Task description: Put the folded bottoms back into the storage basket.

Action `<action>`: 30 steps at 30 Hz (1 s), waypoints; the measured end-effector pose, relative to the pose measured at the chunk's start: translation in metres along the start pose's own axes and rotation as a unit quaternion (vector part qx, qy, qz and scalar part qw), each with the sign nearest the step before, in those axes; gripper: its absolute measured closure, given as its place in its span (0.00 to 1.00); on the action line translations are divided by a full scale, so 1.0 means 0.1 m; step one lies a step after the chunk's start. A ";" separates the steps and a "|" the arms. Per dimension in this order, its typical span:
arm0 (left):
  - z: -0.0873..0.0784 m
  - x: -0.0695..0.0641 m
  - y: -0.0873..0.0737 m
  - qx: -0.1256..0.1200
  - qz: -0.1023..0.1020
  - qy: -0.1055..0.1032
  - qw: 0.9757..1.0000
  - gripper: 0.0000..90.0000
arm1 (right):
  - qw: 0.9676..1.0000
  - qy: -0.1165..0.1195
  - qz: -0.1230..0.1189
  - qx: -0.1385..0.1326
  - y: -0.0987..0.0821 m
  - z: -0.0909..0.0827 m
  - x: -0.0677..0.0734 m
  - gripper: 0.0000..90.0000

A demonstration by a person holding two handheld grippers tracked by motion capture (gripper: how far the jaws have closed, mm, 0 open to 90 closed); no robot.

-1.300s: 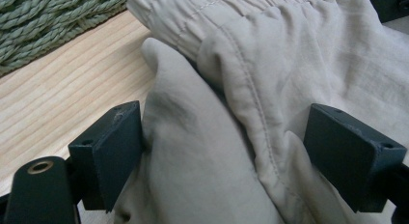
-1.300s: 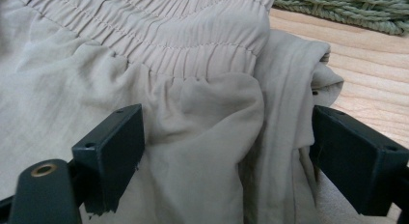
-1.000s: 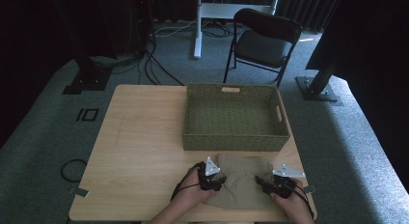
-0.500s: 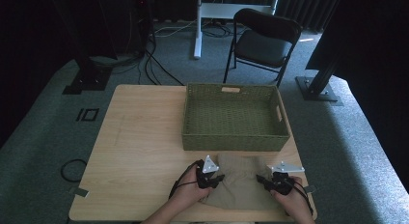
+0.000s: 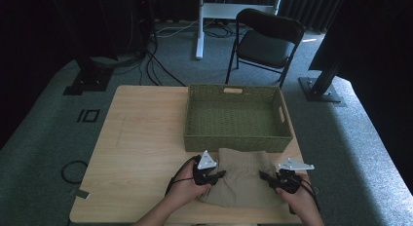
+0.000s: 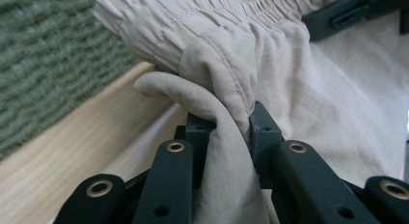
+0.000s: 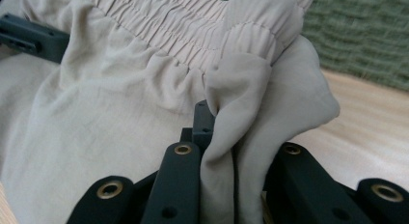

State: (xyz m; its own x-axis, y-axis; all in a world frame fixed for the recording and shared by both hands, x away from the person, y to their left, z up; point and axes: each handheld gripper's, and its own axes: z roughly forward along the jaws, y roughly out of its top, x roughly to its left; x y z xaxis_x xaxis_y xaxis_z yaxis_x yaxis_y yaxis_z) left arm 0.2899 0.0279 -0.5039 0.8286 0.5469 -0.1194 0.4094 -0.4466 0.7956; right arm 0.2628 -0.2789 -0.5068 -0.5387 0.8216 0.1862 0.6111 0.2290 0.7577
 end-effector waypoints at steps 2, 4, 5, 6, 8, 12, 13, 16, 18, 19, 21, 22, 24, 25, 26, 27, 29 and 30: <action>-0.04 0.00 0.04 -0.006 0.004 0.001 1.000 0.85 | 1.000 0.004 0.000 -0.004 0.04 -0.04 0.00 0.88; -0.08 0.00 0.09 -0.013 0.006 0.005 1.000 0.85 | 1.000 0.004 -0.003 -0.008 0.09 -0.07 0.01 0.88; -0.10 0.00 0.11 -0.014 0.011 0.007 1.000 0.85 | 1.000 0.005 -0.005 -0.014 0.12 -0.09 0.02 0.88; -0.11 0.00 0.13 -0.017 0.010 0.007 1.000 0.85 | 1.000 0.007 -0.006 -0.018 0.15 -0.11 0.02 0.88; -0.16 0.01 0.18 -0.019 0.015 0.008 1.000 0.85 | 1.000 0.006 -0.011 -0.024 0.20 -0.14 0.02 0.88; -0.24 0.04 0.26 -0.034 0.009 0.010 0.999 0.85 | 0.999 0.012 -0.017 -0.036 0.32 -0.20 0.03 0.88; -0.25 0.04 0.27 -0.035 0.010 0.010 0.999 0.85 | 0.999 0.013 -0.018 -0.040 0.34 -0.21 0.03 0.88; -0.30 0.06 0.34 -0.039 0.011 0.011 0.999 0.85 | 0.999 0.016 -0.019 -0.047 0.42 -0.25 0.03 0.88; -0.33 0.07 0.38 -0.040 0.015 0.012 0.999 0.85 | 0.998 0.015 -0.024 -0.049 0.47 -0.27 0.04 0.88; -0.34 0.08 0.41 -0.039 0.018 0.012 0.999 0.85 | 0.998 0.015 -0.026 -0.053 0.49 -0.29 0.05 0.88; -0.37 0.09 0.46 -0.041 0.018 0.009 0.999 0.85 | 0.998 0.017 -0.026 -0.054 0.53 -0.31 0.05 0.88; -0.38 0.10 0.48 -0.041 0.019 0.010 0.999 0.85 | 0.998 0.019 -0.026 -0.057 0.55 -0.32 0.04 0.88; -0.41 0.11 0.54 -0.046 0.019 0.008 0.999 0.85 | 0.998 0.027 -0.021 -0.060 0.60 -0.34 0.01 0.88; -0.43 0.12 0.57 -0.047 0.022 0.010 0.999 0.85 | 0.997 0.028 -0.021 -0.062 0.63 -0.35 0.01 0.89; -0.45 0.12 0.61 -0.050 0.025 0.013 0.998 0.85 | 0.997 0.028 -0.023 -0.064 0.67 -0.36 0.00 0.89; -0.46 0.13 0.64 -0.052 0.027 0.014 0.998 0.85 | 0.997 0.029 -0.024 -0.067 0.71 -0.37 0.00 0.89; -0.50 0.16 0.70 -0.058 0.030 0.016 0.998 0.85 | 0.997 0.028 -0.029 -0.069 0.79 -0.39 -0.01 0.89; -0.51 0.17 0.72 -0.060 0.030 0.015 0.998 0.85 | 0.997 0.028 -0.030 -0.071 0.82 -0.40 -0.01 0.89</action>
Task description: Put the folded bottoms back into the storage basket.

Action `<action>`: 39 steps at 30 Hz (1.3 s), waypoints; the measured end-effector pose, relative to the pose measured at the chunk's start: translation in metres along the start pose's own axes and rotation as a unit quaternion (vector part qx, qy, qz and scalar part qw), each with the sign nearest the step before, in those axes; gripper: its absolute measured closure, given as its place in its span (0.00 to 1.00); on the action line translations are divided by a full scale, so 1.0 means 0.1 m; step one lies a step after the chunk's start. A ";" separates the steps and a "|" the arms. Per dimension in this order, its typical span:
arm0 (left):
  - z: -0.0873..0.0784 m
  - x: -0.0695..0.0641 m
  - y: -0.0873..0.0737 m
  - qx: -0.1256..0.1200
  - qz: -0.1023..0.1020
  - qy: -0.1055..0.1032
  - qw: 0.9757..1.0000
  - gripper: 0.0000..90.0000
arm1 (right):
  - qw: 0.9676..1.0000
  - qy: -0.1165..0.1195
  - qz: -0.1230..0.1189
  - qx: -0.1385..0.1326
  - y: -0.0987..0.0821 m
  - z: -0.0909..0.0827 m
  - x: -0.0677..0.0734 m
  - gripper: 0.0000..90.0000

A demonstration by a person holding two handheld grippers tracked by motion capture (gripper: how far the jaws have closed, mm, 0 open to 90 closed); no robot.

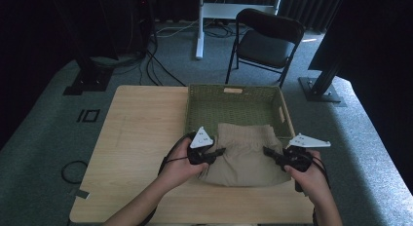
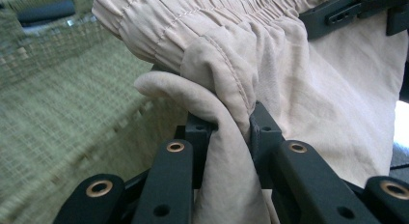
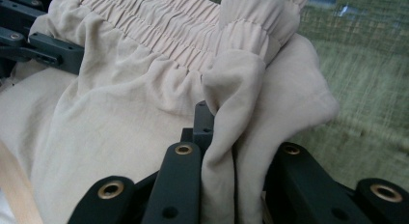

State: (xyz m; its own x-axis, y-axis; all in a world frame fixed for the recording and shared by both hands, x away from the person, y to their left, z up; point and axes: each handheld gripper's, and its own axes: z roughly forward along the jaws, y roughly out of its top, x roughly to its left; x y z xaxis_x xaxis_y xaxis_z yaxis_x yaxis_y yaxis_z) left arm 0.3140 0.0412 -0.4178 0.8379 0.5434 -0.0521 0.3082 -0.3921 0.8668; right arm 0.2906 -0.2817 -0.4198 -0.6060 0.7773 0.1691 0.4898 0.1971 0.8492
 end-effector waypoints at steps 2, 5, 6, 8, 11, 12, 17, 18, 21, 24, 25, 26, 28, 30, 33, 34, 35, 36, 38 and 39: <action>-0.03 0.03 0.06 -0.008 0.007 0.001 1.000 0.85 | 1.000 -0.002 -0.005 -0.005 0.07 0.00 0.00 0.89; -0.08 0.08 0.12 -0.015 0.005 -0.003 1.000 0.85 | 1.000 0.000 -0.005 -0.009 0.14 0.00 -0.01 0.89; -0.10 0.11 0.15 -0.015 0.006 -0.003 1.000 0.85 | 1.000 0.006 -0.004 -0.012 0.21 -0.01 -0.01 0.89; -0.12 0.14 0.19 -0.017 0.005 -0.003 1.000 0.85 | 1.000 0.009 -0.007 -0.016 0.27 -0.01 -0.02 0.89; -0.13 0.16 0.22 -0.020 0.006 0.001 1.000 0.85 | 1.000 0.010 -0.008 -0.017 0.32 -0.01 -0.02 0.89; -0.13 0.19 0.25 -0.024 0.005 0.004 1.000 0.85 | 1.000 0.011 -0.010 -0.019 0.38 0.00 -0.04 0.89; -0.15 0.24 0.34 -0.029 0.008 0.011 1.000 0.85 | 1.000 0.012 -0.010 -0.023 0.50 0.01 -0.06 0.89; -0.15 0.26 0.37 -0.030 0.008 0.011 0.999 0.85 | 1.000 0.012 -0.011 -0.022 0.53 0.01 -0.07 0.89; -0.15 0.30 0.45 -0.034 0.009 0.014 0.999 0.85 | 1.000 0.011 -0.010 -0.022 0.62 0.03 -0.11 0.89; -0.15 0.38 0.57 -0.043 0.009 0.017 0.999 0.85 | 1.000 0.013 -0.005 -0.028 0.76 0.05 -0.18 0.89; -0.15 0.38 0.57 -0.043 0.009 0.017 0.999 0.85 | 1.000 0.013 -0.005 -0.028 0.76 0.05 -0.18 0.89; -0.15 0.42 0.62 -0.050 0.011 0.018 0.999 0.85 | 0.999 0.010 -0.005 -0.032 0.82 0.06 -0.21 0.89; -0.15 0.46 0.65 -0.058 0.005 0.022 0.998 0.85 | 0.999 0.010 -0.003 -0.037 0.87 0.09 -0.24 0.89; -0.13 0.51 0.68 -0.063 0.003 0.024 0.998 0.85 | 0.999 0.012 0.002 -0.039 0.93 0.11 -0.27 0.89; -0.12 0.56 0.70 -0.065 0.001 0.024 0.998 0.85 | 0.999 0.013 0.006 -0.039 0.99 0.14 -0.30 0.89; -0.11 0.61 0.72 -0.069 -0.002 0.025 0.997 0.85 | 0.999 0.015 0.009 -0.038 1.04 0.17 -0.33 0.89; -0.11 0.61 0.72 -0.069 -0.002 0.025 0.997 0.85 | 0.999 0.015 0.009 -0.038 1.04 0.17 -0.33 0.89; -0.09 0.64 0.74 -0.071 -0.007 0.026 0.997 0.85 | 0.999 0.015 0.013 -0.036 1.08 0.20 -0.36 0.89; -0.07 0.69 0.76 -0.070 -0.009 0.026 0.997 0.85 | 0.999 0.012 0.012 -0.035 1.11 0.23 -0.38 0.89; -0.07 0.69 0.76 -0.070 -0.009 0.026 0.997 0.85 | 0.999 0.012 0.012 -0.035 1.11 0.23 -0.38 0.89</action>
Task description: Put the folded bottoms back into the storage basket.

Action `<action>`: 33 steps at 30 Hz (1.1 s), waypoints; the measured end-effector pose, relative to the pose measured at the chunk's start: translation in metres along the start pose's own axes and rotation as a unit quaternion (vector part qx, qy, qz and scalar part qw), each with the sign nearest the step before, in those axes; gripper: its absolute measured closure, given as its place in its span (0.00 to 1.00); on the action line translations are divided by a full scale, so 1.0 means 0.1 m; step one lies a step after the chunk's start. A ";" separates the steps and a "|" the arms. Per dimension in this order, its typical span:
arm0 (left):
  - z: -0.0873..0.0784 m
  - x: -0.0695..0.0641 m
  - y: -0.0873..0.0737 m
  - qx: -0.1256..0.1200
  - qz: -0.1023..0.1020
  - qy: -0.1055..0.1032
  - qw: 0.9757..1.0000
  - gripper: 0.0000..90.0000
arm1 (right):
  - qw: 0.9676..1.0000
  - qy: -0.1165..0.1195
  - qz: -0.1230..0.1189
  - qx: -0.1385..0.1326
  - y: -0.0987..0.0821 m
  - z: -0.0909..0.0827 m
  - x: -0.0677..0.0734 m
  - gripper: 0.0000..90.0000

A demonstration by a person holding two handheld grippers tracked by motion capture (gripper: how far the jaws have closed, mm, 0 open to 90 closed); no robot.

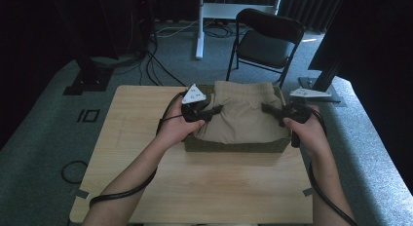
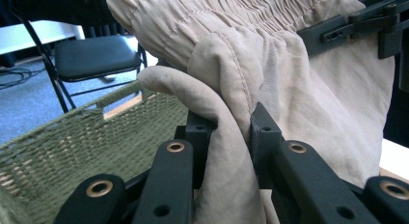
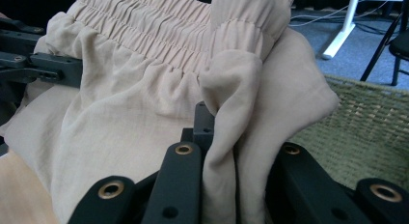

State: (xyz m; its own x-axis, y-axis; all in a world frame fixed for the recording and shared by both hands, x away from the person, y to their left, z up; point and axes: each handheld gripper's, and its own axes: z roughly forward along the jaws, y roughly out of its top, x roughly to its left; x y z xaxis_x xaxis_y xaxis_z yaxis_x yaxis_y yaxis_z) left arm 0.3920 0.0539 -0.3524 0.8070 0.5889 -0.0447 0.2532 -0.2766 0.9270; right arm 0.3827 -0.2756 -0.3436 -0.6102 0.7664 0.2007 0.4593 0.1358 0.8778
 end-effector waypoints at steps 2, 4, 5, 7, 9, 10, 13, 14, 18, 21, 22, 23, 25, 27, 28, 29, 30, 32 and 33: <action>0.03 0.06 0.02 -0.004 -0.005 0.002 1.000 0.85 | 1.000 -0.003 0.003 -0.001 0.03 0.04 -0.03 0.89; 0.05 0.10 0.04 -0.010 -0.013 0.000 1.000 0.85 | 1.000 -0.001 0.010 -0.001 0.06 0.07 -0.06 0.89; 0.08 0.15 0.05 -0.014 -0.013 0.003 1.000 0.85 | 1.000 0.002 0.016 -0.004 0.10 0.11 -0.10 0.89; 0.11 0.20 0.06 -0.015 -0.020 0.006 1.000 0.85 | 1.000 0.007 0.020 -0.005 0.13 0.15 -0.15 0.89; 0.15 0.24 0.05 -0.016 -0.027 0.010 0.999 0.85 | 1.000 0.007 0.024 -0.004 0.15 0.20 -0.19 0.89; 0.15 0.24 0.05 -0.016 -0.027 0.010 0.999 0.85 | 1.000 0.007 0.024 -0.004 0.15 0.20 -0.19 0.89; 0.25 0.29 0.03 -0.013 -0.021 0.025 0.999 0.85 | 1.000 0.002 0.027 -0.001 0.16 0.31 -0.27 0.89; 0.25 0.29 0.03 -0.013 -0.021 0.025 0.999 0.85 | 1.000 0.002 0.027 -0.001 0.16 0.31 -0.27 0.89; 0.35 0.39 0.01 -0.013 -0.033 0.032 0.999 0.85 | 1.000 0.002 0.030 -0.004 0.15 0.45 -0.39 0.89; 0.45 0.47 -0.04 -0.015 -0.042 0.034 0.998 0.85 | 0.999 0.009 0.034 -0.006 0.13 0.57 -0.50 0.88; 0.45 0.47 -0.04 -0.015 -0.042 0.034 0.998 0.86 | 0.999 0.009 0.034 -0.006 0.13 0.57 -0.50 0.88; 0.48 0.49 -0.07 -0.015 -0.046 0.035 0.998 0.85 | 0.999 0.007 0.042 -0.004 0.10 0.63 -0.56 0.88; 0.57 0.53 -0.11 -0.013 -0.043 0.042 0.998 0.86 | 0.999 0.001 0.044 -0.001 0.07 0.69 -0.60 0.88; 0.62 0.55 -0.14 -0.011 -0.047 0.042 0.998 0.85 | 0.999 0.001 0.048 0.000 0.05 0.71 -0.63 0.88; 0.65 0.57 -0.16 -0.011 -0.047 0.045 0.998 0.85 | 0.999 -0.003 0.049 0.002 0.02 0.76 -0.66 0.88; 0.69 0.58 -0.18 -0.008 -0.045 0.050 0.998 0.85 | 0.999 -0.006 0.049 0.003 0.01 0.79 -0.68 0.88; 0.72 0.60 -0.21 -0.003 -0.045 0.051 0.998 0.85 | 0.999 -0.007 0.050 0.005 -0.01 0.82 -0.71 0.88; 0.79 0.63 -0.26 -0.006 -0.055 0.052 0.997 0.85 | 0.999 -0.016 0.046 0.011 -0.04 0.88 -0.75 0.88; 0.85 0.65 -0.32 0.003 -0.060 0.057 0.997 0.85 | 0.998 -0.018 0.050 0.019 -0.09 0.95 -0.79 0.88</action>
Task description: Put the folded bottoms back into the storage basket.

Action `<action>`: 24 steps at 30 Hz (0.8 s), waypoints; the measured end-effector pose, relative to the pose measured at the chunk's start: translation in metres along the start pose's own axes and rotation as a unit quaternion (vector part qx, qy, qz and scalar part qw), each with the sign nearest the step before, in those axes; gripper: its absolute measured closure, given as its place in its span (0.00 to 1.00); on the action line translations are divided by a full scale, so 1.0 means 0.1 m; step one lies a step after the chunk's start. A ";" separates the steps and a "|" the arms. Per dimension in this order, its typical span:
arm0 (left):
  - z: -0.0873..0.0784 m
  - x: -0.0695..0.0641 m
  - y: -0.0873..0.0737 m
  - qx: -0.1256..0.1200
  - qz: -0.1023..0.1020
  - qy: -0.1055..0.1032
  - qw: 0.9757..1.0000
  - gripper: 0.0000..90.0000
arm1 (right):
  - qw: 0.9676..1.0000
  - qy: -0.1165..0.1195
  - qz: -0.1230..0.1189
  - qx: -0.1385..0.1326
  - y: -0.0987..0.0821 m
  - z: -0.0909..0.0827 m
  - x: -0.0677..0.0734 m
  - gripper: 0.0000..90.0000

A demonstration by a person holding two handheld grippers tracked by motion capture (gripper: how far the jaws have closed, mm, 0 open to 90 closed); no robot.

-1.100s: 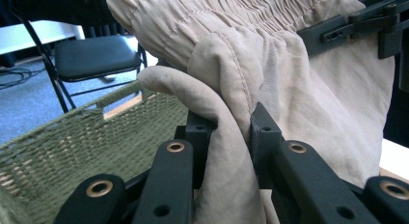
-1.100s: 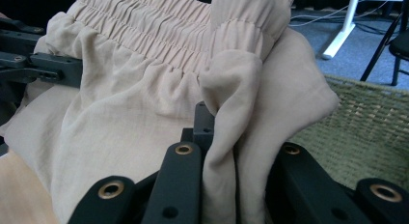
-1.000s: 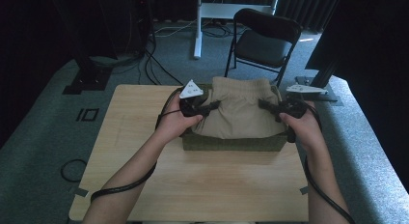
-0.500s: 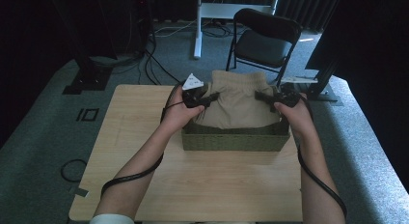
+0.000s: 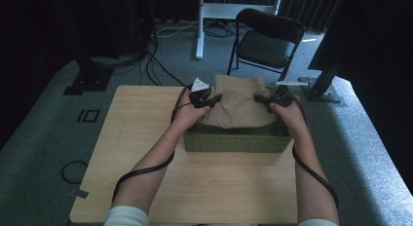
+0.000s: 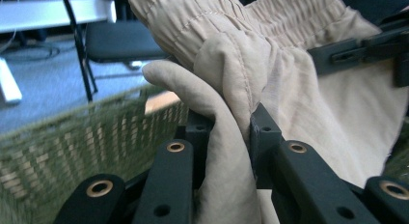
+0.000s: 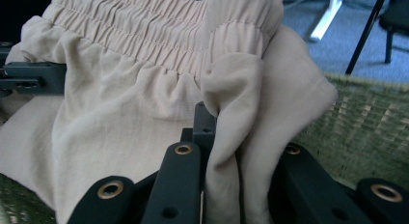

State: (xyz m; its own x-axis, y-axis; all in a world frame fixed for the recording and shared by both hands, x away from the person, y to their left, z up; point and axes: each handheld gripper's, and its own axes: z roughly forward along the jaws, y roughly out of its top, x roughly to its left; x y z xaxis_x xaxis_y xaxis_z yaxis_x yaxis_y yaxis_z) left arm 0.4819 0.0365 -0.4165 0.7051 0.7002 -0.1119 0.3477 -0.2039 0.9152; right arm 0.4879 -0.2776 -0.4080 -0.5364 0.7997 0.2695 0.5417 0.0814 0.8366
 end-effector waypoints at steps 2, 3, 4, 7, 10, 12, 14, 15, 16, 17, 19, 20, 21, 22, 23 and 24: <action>0.04 0.02 -0.04 0.005 -0.006 0.000 1.000 0.85 | 1.000 -0.002 0.001 0.003 -0.02 0.02 -0.01 0.88; 0.07 0.02 -0.07 0.009 -0.011 0.000 1.000 0.85 | 1.000 -0.006 0.001 0.009 -0.04 0.07 -0.04 0.88; 0.10 0.03 -0.10 0.011 -0.013 0.002 1.000 0.85 | 1.000 -0.008 0.003 0.015 -0.07 0.10 -0.06 0.88; 0.18 0.05 -0.17 0.019 -0.021 0.004 1.000 0.85 | 1.000 -0.018 0.004 0.025 -0.14 0.20 -0.11 0.88; 0.25 0.07 -0.21 0.027 -0.026 0.007 0.999 0.85 | 0.999 -0.024 0.015 0.031 -0.21 0.28 -0.16 0.88; 0.30 0.09 -0.25 0.035 -0.030 0.009 0.999 0.85 | 0.998 -0.037 0.015 0.041 -0.27 0.37 -0.19 0.88; 0.36 0.11 -0.30 0.047 -0.035 0.020 0.998 0.85 | 0.998 -0.040 0.019 0.047 -0.29 0.42 -0.20 0.88; 0.36 0.11 -0.30 0.047 -0.035 0.020 0.998 0.85 | 0.998 -0.040 0.019 0.047 -0.29 0.42 -0.20 0.88; 0.39 0.12 -0.33 0.055 -0.041 0.026 0.997 0.85 | 0.998 -0.042 0.019 0.049 -0.31 0.44 -0.21 0.88; 0.40 0.14 -0.35 0.060 -0.047 0.032 0.997 0.85 | 0.998 -0.042 0.020 0.052 -0.33 0.48 -0.21 0.88; 0.44 0.16 -0.39 0.063 -0.051 0.036 0.996 0.85 | 0.997 -0.042 0.022 0.059 -0.38 0.53 -0.23 0.88; 0.48 0.16 -0.43 0.072 -0.050 0.034 0.996 0.85 | 0.996 -0.048 0.020 0.066 -0.41 0.57 -0.24 0.88; 0.48 0.16 -0.43 0.072 -0.050 0.034 0.996 0.85 | 0.996 -0.048 0.020 0.066 -0.41 0.57 -0.24 0.88; 0.50 0.16 -0.45 0.079 -0.045 0.035 0.995 0.85 | 0.995 -0.052 0.025 0.076 -0.44 0.61 -0.26 0.88; 0.52 0.16 -0.46 0.086 -0.047 0.036 0.995 0.85 | 0.995 -0.052 0.025 0.076 -0.44 0.61 -0.26 0.88; 0.54 0.17 -0.47 0.094 -0.059 0.040 0.993 0.85 | 0.995 -0.053 0.032 0.083 -0.46 0.64 -0.28 0.88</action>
State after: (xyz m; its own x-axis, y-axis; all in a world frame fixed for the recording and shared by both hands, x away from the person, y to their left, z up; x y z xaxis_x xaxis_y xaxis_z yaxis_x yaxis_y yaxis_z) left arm 0.5109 0.0206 -0.4821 0.6047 0.7768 -0.1760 0.5390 -0.2364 0.8085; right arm 0.5190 -0.2658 -0.4843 -0.4304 0.8644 0.2600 0.6771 0.1187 0.7263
